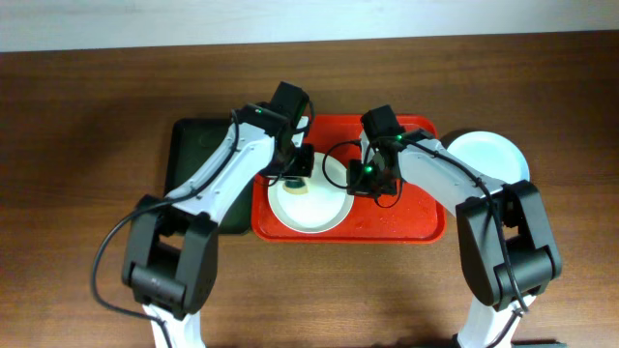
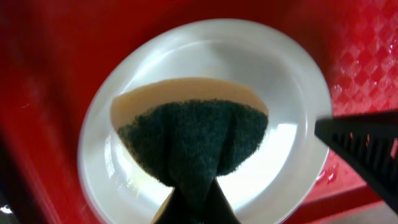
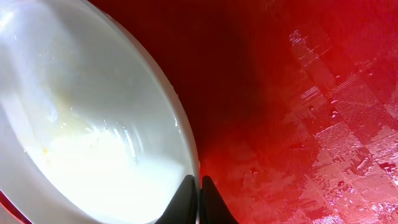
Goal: Clean dirty plates on tray and stack at the side
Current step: 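Scrub the egg-stained plate with the sponge while the right gripper holds it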
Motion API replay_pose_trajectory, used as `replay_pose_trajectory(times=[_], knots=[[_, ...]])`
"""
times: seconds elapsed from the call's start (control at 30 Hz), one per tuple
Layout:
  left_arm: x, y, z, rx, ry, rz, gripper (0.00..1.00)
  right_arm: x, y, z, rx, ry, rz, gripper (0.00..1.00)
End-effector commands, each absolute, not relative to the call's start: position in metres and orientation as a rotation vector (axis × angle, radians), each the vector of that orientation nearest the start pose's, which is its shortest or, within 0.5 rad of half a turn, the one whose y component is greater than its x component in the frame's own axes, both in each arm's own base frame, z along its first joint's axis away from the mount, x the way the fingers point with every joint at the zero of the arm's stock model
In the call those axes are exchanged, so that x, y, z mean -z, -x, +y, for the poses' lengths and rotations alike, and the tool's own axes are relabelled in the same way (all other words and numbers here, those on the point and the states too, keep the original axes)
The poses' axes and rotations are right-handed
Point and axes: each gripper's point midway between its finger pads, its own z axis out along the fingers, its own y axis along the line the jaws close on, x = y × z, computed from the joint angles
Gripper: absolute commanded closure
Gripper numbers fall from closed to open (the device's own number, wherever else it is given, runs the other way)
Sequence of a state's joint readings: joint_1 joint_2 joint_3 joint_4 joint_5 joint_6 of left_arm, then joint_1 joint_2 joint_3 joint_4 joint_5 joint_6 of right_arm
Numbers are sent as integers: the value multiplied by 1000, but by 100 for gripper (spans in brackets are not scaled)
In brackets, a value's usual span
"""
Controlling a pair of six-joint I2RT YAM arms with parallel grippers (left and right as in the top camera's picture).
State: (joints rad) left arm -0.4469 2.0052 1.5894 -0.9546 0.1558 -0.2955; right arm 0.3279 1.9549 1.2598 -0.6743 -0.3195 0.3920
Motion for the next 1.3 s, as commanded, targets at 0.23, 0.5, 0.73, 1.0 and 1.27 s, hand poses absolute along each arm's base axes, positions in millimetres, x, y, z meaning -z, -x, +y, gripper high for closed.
replay_pose_trajectory(times=[0.23, 0.5, 0.73, 1.0, 1.27], knots=[[-17, -355, -177, 130, -87, 3023, 100, -19, -352, 180, -569, -36, 3008, 96], [24, -339, -180, 172, -18, 3001, 100, -19, -352, 180, -569, -37, 3007, 96], [12, -314, -248, 711, -210, 3010, 100, -19, -352, 180, -570, -43, 3008, 96], [-65, -361, -259, 898, -228, 2780, 100, -19, -352, 180, -569, -43, 3008, 96], [-116, -386, -178, 323, -42, 2729, 100, -19, -352, 180, -569, -43, 3008, 96]])
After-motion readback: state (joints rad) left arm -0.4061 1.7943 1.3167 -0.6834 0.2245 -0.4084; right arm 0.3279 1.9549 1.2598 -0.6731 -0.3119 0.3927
